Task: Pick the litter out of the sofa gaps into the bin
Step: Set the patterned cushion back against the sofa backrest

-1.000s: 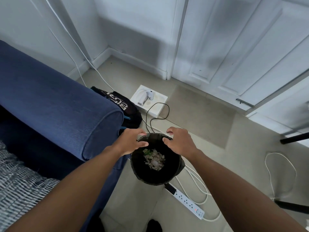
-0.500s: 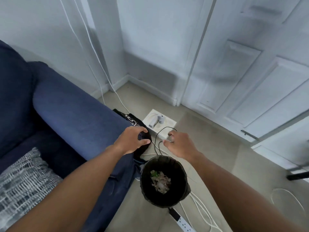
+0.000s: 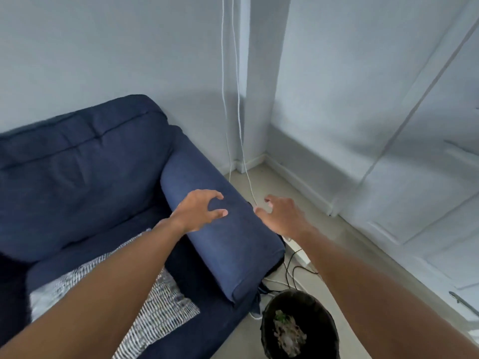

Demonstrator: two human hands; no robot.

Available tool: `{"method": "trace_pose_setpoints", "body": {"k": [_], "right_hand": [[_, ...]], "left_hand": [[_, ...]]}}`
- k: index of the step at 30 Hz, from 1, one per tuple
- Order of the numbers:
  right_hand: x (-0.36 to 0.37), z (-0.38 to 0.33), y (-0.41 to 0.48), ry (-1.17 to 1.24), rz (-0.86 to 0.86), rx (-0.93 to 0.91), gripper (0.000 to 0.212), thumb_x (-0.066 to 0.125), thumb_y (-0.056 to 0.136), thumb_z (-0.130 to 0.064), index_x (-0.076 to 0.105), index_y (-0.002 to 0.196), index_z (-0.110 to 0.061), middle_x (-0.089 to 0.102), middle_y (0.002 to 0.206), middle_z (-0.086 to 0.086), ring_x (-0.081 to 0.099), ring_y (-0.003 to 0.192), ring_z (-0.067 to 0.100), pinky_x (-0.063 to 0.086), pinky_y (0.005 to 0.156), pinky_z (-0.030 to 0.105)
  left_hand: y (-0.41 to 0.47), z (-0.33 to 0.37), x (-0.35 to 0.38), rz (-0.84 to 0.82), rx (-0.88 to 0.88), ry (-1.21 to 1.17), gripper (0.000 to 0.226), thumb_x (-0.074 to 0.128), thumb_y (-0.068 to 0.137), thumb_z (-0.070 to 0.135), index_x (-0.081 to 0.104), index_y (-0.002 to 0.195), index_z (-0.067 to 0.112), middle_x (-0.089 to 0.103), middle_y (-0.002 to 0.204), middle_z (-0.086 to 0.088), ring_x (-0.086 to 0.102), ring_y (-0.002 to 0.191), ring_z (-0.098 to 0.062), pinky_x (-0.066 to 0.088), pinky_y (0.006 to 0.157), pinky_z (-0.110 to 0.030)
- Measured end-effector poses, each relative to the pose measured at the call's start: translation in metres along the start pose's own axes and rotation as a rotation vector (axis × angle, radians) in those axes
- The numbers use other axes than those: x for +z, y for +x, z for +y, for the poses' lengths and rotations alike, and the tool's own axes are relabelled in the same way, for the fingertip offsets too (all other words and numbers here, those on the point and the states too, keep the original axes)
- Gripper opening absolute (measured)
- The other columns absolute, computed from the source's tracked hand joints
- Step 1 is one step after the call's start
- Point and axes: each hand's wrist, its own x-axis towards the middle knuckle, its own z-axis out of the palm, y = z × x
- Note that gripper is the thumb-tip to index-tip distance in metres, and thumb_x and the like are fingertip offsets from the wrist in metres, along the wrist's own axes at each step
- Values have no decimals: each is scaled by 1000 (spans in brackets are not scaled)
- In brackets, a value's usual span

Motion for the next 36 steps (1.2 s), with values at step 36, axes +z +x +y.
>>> {"method": "trace_pose_setpoints", "body": {"k": [36], "right_hand": [[220, -331, 14, -182, -396, -626, 62, 49, 85, -66, 54, 133, -28, 58, 134, 2, 57, 118, 28, 49, 94, 44]], "left_hand": [[-284, -283, -99, 385, -708, -43, 59, 72, 84, 52, 62, 131, 18, 64, 135, -1, 54, 131, -20, 42, 111, -35]]}}
